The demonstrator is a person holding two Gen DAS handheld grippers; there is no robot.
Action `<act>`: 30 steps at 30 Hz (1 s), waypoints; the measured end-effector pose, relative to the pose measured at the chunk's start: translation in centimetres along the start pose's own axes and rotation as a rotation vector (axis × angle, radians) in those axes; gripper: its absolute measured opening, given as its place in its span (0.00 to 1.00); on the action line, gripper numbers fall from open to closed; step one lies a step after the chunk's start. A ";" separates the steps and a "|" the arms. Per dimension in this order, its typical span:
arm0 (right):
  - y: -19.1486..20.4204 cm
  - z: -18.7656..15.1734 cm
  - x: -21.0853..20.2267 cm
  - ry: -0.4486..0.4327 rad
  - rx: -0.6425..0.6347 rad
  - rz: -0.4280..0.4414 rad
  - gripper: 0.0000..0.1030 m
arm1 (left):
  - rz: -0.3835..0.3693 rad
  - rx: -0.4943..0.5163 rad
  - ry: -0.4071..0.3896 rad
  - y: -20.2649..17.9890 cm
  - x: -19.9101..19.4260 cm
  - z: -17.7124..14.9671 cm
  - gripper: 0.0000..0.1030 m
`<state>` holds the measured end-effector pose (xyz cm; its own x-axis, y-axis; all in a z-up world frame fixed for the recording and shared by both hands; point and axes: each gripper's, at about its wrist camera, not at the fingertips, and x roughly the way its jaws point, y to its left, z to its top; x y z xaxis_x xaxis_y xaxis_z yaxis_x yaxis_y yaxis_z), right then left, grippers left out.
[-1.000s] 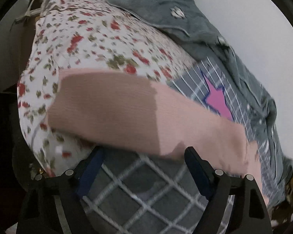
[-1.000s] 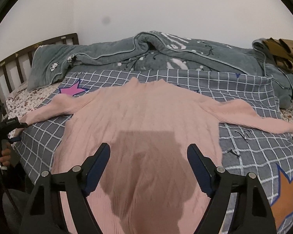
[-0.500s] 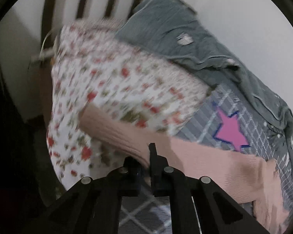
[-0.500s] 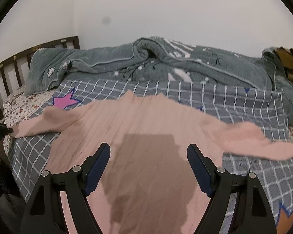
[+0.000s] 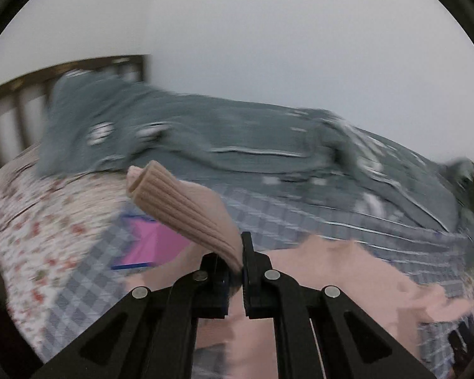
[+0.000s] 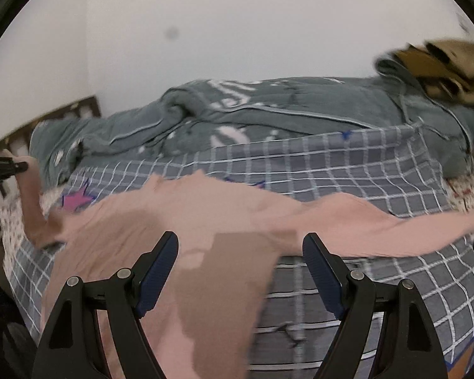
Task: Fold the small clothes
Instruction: 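Fold the held sleeve across the sweater body with the left gripper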
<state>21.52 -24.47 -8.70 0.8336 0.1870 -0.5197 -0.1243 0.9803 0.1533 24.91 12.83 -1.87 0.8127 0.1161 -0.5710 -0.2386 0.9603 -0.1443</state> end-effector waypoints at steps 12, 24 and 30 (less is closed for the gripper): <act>-7.5 -0.2 0.9 0.015 0.172 -0.069 0.78 | -0.285 0.262 0.192 -23.1 7.7 -7.5 0.07; -5.9 -0.3 1.5 0.031 0.126 -0.050 0.78 | -0.212 0.240 0.225 -16.8 7.7 -8.5 0.42; -3.7 -1.1 2.3 0.057 0.084 -0.031 0.74 | -0.067 0.152 0.145 -7.8 7.4 -6.5 0.71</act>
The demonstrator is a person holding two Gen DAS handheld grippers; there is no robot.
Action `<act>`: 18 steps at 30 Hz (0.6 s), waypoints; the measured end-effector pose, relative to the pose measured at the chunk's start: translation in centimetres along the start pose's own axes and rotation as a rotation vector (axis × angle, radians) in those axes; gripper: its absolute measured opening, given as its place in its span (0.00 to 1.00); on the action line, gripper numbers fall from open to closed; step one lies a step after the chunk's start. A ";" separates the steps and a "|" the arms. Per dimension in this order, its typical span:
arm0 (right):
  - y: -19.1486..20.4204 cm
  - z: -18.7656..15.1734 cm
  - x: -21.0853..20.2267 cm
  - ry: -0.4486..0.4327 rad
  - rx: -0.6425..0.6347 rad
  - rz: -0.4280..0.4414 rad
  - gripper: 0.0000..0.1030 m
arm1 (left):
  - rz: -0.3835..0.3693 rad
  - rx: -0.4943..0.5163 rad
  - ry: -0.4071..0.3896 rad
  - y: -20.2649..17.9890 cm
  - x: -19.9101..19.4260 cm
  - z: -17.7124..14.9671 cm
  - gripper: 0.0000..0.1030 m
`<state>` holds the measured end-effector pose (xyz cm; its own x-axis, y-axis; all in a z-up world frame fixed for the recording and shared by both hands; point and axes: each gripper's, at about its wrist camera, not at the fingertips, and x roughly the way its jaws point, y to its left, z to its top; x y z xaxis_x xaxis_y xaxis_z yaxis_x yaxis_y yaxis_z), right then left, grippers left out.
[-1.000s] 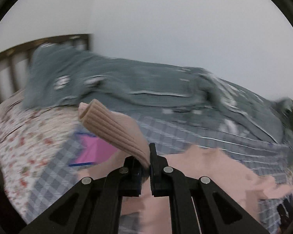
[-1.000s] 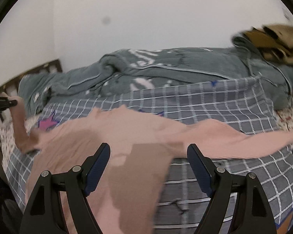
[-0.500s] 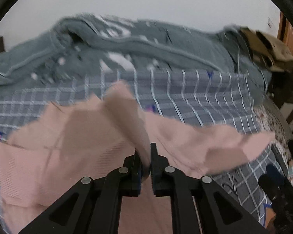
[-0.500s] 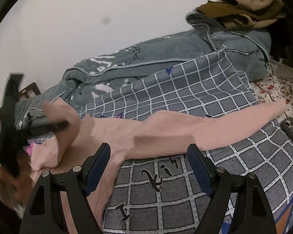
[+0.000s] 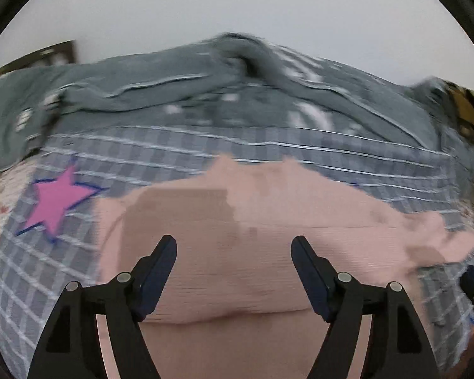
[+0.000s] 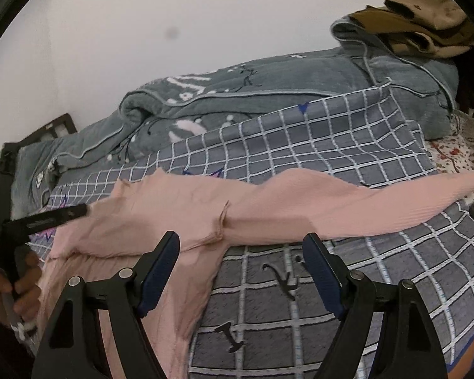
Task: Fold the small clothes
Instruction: 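Fold the held sleeve across the sweater body with the left gripper, then grasp the other sleeve cuff with the right gripper and lift it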
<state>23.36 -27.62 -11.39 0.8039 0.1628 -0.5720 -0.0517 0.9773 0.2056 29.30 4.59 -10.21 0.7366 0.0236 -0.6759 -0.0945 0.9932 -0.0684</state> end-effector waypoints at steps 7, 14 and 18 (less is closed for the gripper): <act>2.1 -1.5 1.8 0.064 -0.042 -0.009 0.60 | 0.066 -0.155 0.054 9.5 2.4 -1.3 0.69; 2.7 -2.8 2.8 0.092 -0.106 -0.051 0.59 | -0.056 -0.246 0.118 12.8 5.6 -1.8 0.42; 1.9 -3.1 3.3 0.121 -0.073 -0.044 0.59 | -0.080 -0.212 0.096 12.3 6.1 -1.1 0.14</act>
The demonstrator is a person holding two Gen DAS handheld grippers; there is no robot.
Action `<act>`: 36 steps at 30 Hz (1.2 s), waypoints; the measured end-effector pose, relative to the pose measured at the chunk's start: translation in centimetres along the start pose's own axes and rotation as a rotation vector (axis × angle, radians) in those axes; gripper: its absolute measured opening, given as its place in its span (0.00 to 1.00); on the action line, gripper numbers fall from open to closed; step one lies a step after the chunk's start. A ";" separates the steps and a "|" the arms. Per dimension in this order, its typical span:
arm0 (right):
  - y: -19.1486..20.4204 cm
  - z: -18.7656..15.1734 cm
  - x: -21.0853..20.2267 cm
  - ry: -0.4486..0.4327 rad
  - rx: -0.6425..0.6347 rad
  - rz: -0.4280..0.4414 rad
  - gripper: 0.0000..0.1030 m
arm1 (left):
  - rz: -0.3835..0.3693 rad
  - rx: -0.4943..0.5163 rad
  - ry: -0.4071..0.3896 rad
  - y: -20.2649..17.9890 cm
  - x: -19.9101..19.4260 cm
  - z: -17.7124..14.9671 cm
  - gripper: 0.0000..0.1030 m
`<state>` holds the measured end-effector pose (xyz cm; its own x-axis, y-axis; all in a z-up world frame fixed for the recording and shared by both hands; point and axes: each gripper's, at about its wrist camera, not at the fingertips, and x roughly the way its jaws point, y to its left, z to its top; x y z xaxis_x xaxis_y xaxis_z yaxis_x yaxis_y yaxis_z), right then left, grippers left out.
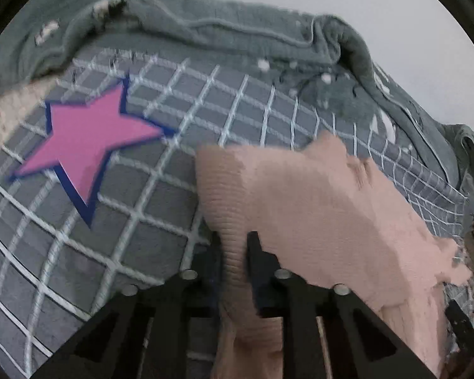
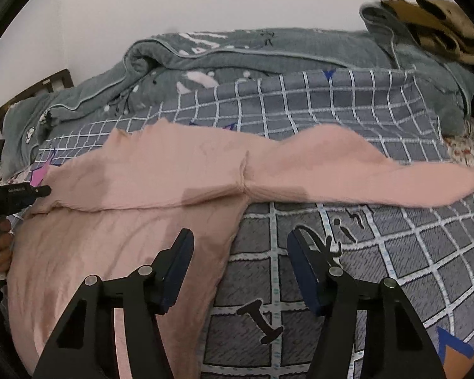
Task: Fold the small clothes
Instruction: 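Grasp the other sleeve cuff with the right gripper and lift it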
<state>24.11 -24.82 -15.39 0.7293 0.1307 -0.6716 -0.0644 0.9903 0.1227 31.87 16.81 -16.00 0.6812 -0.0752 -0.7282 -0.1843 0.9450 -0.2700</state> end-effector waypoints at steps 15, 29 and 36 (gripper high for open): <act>-7.4 3.2 -5.1 -0.099 0.114 -0.119 0.54 | 0.203 0.192 -0.047 -2.8 0.7 -1.4 0.58; -23.6 1.7 -2.4 -0.006 0.260 -0.218 0.32 | 0.201 0.200 -0.050 -3.0 1.3 -1.6 0.70; -26.6 2.3 -0.3 0.030 0.407 -0.130 0.33 | 0.192 0.191 -0.047 -2.8 1.3 -1.6 0.72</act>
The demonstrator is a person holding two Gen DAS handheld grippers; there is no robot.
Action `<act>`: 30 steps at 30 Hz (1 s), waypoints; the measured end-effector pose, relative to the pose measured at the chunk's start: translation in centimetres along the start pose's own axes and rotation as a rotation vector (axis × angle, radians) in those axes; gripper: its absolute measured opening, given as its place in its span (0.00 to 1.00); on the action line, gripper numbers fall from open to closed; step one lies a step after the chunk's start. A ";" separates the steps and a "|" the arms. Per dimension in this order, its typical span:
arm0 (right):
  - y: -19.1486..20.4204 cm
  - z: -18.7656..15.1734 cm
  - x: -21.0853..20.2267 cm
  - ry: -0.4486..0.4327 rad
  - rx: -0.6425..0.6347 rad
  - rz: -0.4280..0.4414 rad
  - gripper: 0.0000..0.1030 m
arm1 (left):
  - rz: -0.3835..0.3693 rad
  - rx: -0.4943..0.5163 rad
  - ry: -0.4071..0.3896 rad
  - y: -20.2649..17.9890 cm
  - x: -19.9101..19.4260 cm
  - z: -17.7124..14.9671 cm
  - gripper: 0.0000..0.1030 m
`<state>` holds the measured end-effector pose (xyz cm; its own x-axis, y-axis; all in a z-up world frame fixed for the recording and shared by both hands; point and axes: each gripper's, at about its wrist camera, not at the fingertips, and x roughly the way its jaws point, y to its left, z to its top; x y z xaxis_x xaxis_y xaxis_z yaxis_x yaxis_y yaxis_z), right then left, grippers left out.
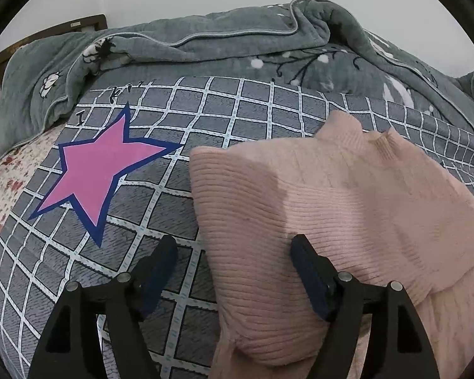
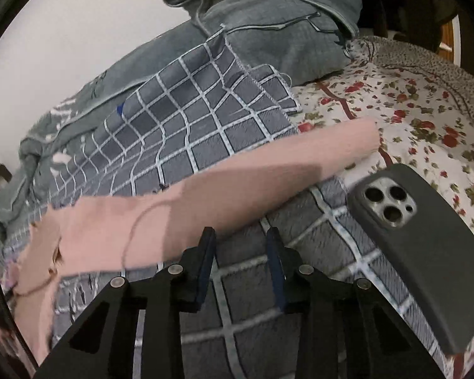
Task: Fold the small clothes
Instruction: 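Grasp the other sleeve cuff with the right gripper and lift it, then fold the held sleeve over the sweater body with the right gripper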
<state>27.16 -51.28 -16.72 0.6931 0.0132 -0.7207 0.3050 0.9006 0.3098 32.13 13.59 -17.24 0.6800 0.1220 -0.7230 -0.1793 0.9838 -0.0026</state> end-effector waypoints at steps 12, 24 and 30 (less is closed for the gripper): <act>-0.8 3.6 1.4 -0.031 0.059 -0.052 0.06 | -0.002 -0.001 0.000 0.0 0.1 0.0 0.72; 18.6 4.2 -9.3 -0.332 -0.316 0.007 0.04 | -0.132 -0.079 0.003 1.5 -0.4 0.0 0.83; 34.7 -0.9 -10.3 -0.324 -0.504 0.170 0.04 | -0.290 -0.177 -0.001 4.5 -1.4 -0.7 0.83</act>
<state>30.01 -19.75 0.92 0.8918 0.1134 -0.4379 -0.1184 0.9928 0.0159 29.85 17.71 -16.73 0.7215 -0.1594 -0.6739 -0.0988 0.9395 -0.3280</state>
